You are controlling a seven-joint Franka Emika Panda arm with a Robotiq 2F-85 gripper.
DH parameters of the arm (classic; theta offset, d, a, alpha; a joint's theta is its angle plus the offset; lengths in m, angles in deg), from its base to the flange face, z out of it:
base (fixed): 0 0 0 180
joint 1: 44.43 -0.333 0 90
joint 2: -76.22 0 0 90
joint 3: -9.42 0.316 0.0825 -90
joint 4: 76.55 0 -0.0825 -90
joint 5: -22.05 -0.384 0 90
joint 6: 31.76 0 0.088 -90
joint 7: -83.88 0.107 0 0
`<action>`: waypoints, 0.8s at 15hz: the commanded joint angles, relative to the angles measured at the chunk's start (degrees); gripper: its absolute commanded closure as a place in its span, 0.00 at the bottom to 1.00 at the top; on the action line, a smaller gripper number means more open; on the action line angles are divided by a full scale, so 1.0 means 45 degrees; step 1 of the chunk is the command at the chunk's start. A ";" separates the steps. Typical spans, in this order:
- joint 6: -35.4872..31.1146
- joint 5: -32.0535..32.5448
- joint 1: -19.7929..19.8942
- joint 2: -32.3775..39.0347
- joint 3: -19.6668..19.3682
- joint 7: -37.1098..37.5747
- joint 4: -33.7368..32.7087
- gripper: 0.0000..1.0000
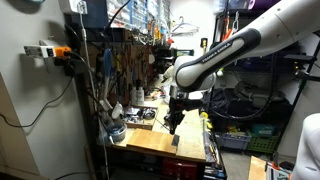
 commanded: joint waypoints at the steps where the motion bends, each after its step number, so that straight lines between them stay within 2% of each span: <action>1: -0.0164 0.0133 -0.0278 0.1221 0.0201 0.0006 -0.0354 1.00; 4: -0.0143 0.0449 -0.0345 0.1998 0.0328 0.0091 -0.0618 1.00; 12: -0.0077 0.2418 -0.0328 0.3484 0.0313 0.0082 -0.1594 1.00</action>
